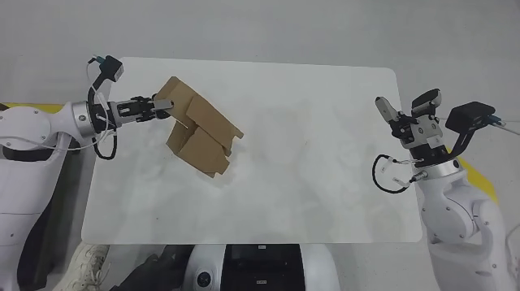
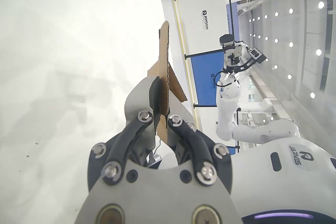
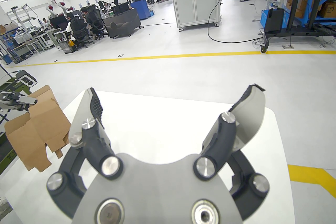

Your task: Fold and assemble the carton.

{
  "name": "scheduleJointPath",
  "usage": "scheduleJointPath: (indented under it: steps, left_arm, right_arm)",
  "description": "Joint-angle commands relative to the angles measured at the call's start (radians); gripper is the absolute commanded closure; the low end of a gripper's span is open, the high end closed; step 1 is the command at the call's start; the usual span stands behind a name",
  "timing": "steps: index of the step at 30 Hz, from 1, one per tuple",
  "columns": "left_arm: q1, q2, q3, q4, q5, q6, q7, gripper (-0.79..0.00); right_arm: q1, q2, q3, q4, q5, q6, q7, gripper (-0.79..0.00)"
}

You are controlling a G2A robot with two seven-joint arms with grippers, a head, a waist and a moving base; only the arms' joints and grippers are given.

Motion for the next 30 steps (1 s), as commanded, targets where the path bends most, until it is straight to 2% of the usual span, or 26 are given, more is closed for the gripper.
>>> scheduleJointPath:
  steps: [1,4,7,9,13,17,21,27,30]
  left_arm:
    - [0.000,0.000,0.000,0.000,0.000,0.000,0.000,0.000]
    - [0.002,-0.003,0.011,-0.005,-0.001,0.017,0.021,0.000]
    - [-0.049,-0.009,0.055,-0.005,-0.014,0.030,-0.008,0.000]
    - [-0.113,-0.017,0.115,0.017,-0.040,0.044,-0.050,0.000]
    - [-0.303,-0.050,0.278,0.117,-0.086,0.069,-0.125,0.000]
    - [-0.495,-0.102,0.446,0.233,-0.114,0.073,-0.159,0.000]
    - [-0.656,-0.155,0.573,0.353,-0.136,0.058,-0.180,0.000]
    - [-0.797,-0.220,0.681,0.526,-0.210,0.004,-0.251,0.000]
    - [-0.808,-0.226,0.690,0.543,-0.217,0.000,-0.263,0.000]
  right_arm:
    - [0.000,0.000,0.000,0.000,0.000,0.000,0.000,-0.785]
    - [0.000,0.000,0.000,0.000,0.000,0.000,0.000,-0.785]
    - [0.000,0.000,0.000,0.000,0.000,0.000,0.000,-0.785]
    - [0.000,0.000,0.000,0.000,0.000,0.000,0.000,-0.785]
    - [0.000,0.000,0.000,0.000,0.000,0.000,0.000,-0.785]
    - [0.000,0.000,0.000,0.000,0.000,0.000,0.000,-0.785]
    - [0.000,0.000,0.000,0.000,0.000,0.000,0.000,-0.785]
    - [0.000,0.000,0.000,0.000,0.000,0.000,0.000,-0.785]
    - [0.000,0.000,0.000,0.000,0.000,0.000,0.000,-0.785]
